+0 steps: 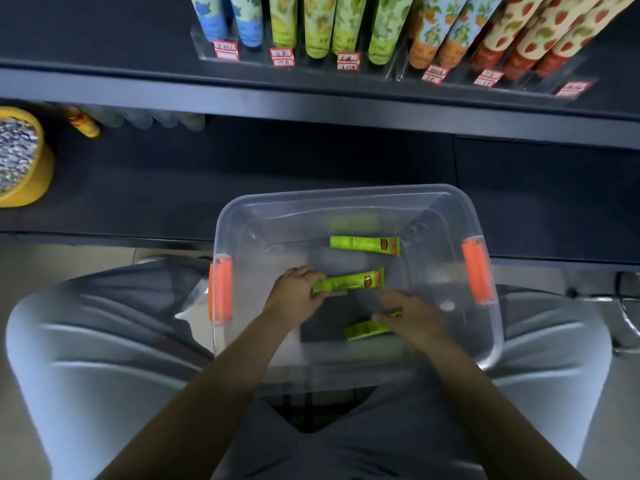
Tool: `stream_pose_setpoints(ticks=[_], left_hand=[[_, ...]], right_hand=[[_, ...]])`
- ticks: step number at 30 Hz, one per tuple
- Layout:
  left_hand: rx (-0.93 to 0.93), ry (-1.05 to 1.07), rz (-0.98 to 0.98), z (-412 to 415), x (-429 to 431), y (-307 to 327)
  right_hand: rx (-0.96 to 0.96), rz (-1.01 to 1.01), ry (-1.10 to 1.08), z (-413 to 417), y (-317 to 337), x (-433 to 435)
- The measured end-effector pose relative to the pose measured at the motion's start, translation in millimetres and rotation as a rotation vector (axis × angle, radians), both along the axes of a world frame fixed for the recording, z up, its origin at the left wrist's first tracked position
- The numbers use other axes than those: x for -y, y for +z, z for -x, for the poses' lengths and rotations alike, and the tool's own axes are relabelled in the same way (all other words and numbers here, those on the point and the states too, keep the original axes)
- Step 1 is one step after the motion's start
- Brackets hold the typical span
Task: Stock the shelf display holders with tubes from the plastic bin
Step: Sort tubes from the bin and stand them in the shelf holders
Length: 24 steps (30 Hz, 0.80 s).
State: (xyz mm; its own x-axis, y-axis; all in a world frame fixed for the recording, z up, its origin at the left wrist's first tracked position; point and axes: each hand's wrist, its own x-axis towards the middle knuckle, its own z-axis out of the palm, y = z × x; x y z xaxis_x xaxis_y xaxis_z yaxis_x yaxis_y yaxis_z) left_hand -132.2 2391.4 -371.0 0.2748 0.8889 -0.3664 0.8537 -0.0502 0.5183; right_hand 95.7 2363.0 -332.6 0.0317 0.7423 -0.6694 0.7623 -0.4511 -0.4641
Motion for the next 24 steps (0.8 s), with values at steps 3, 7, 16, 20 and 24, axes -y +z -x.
stream_pose_setpoints(ticks=[3, 7, 16, 20, 24], left_hand=[[0.013, 0.020, 0.029, 0, -5, -6], [0.027, 0.049, 0.096, -4, -11, -13], [-0.005, 0.108, 0.232, -20, -13, -30], [0.005, 0.186, 0.311, -22, -9, -30], [0.040, 0.372, 0.433, -12, 0, -27]], right_hand=[[-0.013, 0.012, 0.014, 0, -5, -2], [-0.033, -0.056, -0.129, 2, -11, -23], [-0.145, -0.196, -0.496, -15, -34, -50], [-0.176, -0.165, -0.614, -23, -43, -61], [-0.229, -0.168, -0.638, -18, -60, -78]])
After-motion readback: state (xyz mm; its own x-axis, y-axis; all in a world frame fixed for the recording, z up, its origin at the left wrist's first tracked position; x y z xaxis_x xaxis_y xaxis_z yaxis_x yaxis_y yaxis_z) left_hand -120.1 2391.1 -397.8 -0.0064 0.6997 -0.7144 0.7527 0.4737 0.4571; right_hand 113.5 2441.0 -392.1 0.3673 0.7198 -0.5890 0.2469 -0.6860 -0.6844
